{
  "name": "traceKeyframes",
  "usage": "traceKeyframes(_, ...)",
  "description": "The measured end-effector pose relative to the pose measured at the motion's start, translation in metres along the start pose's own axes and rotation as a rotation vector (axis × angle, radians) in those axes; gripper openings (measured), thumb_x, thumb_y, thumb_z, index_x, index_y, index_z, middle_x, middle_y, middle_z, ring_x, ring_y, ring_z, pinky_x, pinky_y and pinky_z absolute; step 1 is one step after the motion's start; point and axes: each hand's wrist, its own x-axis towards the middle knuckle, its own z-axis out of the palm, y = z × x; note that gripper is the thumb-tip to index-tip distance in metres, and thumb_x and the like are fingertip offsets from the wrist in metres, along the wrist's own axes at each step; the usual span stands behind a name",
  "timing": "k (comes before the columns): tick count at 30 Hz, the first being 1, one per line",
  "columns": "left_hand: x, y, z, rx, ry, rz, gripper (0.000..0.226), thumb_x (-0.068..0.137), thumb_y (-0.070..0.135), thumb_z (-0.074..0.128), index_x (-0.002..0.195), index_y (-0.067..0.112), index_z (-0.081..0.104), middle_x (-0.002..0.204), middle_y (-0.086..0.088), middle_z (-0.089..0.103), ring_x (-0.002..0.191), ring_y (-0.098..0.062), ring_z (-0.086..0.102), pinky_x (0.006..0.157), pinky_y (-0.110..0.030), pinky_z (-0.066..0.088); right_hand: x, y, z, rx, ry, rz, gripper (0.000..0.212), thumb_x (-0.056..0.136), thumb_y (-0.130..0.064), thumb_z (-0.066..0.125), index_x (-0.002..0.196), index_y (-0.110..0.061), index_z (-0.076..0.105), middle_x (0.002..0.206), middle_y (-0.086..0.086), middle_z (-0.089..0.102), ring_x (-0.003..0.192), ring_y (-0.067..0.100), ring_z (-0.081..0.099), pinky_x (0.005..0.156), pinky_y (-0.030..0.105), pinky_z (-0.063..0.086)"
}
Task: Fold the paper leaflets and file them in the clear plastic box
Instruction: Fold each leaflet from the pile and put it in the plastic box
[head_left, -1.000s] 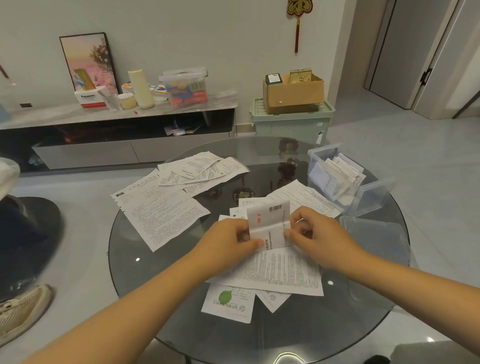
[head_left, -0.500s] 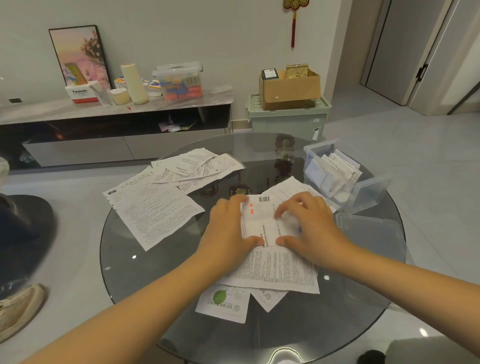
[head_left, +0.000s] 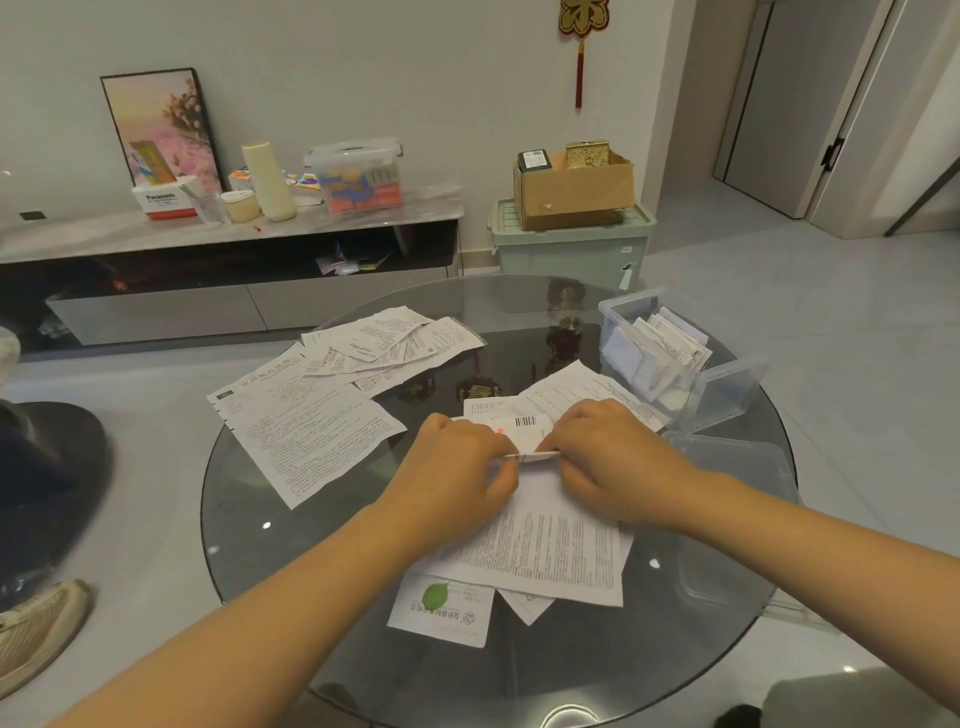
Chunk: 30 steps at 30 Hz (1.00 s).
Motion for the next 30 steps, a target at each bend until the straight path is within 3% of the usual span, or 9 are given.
traceKeyframes(3,0.000,0.003,0.001,-0.133,0.032,-0.121,0.019,0.096,0.029,0.044,0.101,0.022,0.061,0.087,0.004,0.066,0.073,-0.016,0.055,0.076,-0.035,0.046,0.000,-0.003,-0.003,0.157,0.056,0.145,0.018,0.095,-0.028,0.043,0.102,-0.022,0.059,0.098,0.000,0.059,0.093,0.016,0.050,0.079,0.031,0.042)
traceKeyframes(6,0.002,0.002,0.006,-0.235,0.024,-0.202,0.012,0.096,0.029,0.047,0.107,0.026,0.050,0.090,0.010,0.059,0.072,-0.008,0.053,0.064,-0.023,0.047,0.003,-0.006,-0.001,0.314,0.065,0.220,0.016,0.094,-0.025,0.051,0.110,-0.025,0.052,0.094,-0.002,0.061,0.085,0.012,0.053,0.073,0.029,0.045)
traceKeyframes(11,0.010,-0.004,0.016,-0.335,0.023,-0.304,0.043,0.091,0.024,0.059,0.128,0.027,0.039,0.117,0.007,0.041,0.085,-0.011,0.050,0.082,-0.030,0.048,0.014,-0.005,0.009,0.402,0.124,0.291,0.042,0.087,-0.023,0.063,0.123,-0.029,0.042,0.082,-0.004,0.057,0.076,0.011,0.050,0.066,0.028,0.042)
traceKeyframes(14,0.014,-0.006,0.019,-0.366,0.037,-0.323,0.047,0.087,0.021,0.066,0.127,0.026,0.042,0.116,0.007,0.033,0.097,-0.014,0.050,0.087,-0.032,0.047,0.018,-0.005,0.017,0.352,0.174,0.264,0.049,0.083,-0.024,0.065,0.125,-0.033,0.042,0.086,-0.006,0.053,0.084,0.015,0.049,0.065,0.028,0.037)
traceKeyframes(20,0.017,-0.008,0.024,-0.343,0.025,-0.280,0.019,0.097,0.032,0.047,0.105,0.017,0.055,0.099,0.004,0.041,0.083,-0.010,0.043,0.070,-0.020,0.033,0.023,0.005,0.024,0.403,0.109,0.346,0.039,0.090,-0.039,0.055,0.127,-0.034,0.046,0.105,0.002,0.059,0.101,0.021,0.050,0.082,0.034,0.043)
traceKeyframes(22,0.018,-0.008,0.025,-0.337,0.046,-0.320,0.027,0.099,0.037,0.040,0.080,0.019,0.048,0.096,0.001,0.043,0.076,-0.009,0.043,0.067,-0.023,0.032,0.026,0.008,0.023,0.429,0.098,0.397,0.038,0.089,-0.043,0.055,0.124,-0.031,0.044,0.101,0.002,0.059,0.096,0.021,0.054,0.079,0.035,0.044)
traceKeyframes(24,0.020,-0.009,0.028,-0.309,0.064,-0.365,0.031,0.098,0.037,0.043,0.072,0.021,0.041,0.097,0.000,0.044,0.075,-0.010,0.043,0.067,-0.024,0.033,0.028,0.010,0.023,0.431,0.099,0.429,0.039,0.088,-0.042,0.057,0.121,-0.028,0.043,0.089,0.000,0.058,0.087,0.020,0.055,0.071,0.032,0.041)
traceKeyframes(27,0.023,-0.011,0.031,-0.312,0.070,-0.429,0.015,0.093,0.033,0.055,0.094,0.019,0.048,0.106,0.002,0.042,0.087,-0.012,0.047,0.074,-0.023,0.037,0.030,0.006,0.023,0.369,0.116,0.453,0.045,0.084,-0.042,0.064,0.120,-0.028,0.041,0.090,0.002,0.058,0.086,0.019,0.055,0.069,0.031,0.041)
traceKeyframes(30,0.026,-0.013,0.031,-0.364,0.080,-0.395,0.042,0.089,0.024,0.062,0.126,0.023,0.043,0.125,0.001,0.037,0.114,-0.016,0.042,0.091,-0.027,0.040,0.030,0.000,0.019,0.229,0.200,0.401,0.048,0.079,-0.041,0.069,0.119,-0.031,0.044,0.104,-0.004,0.053,0.101,0.016,0.045,0.080,0.029,0.039)
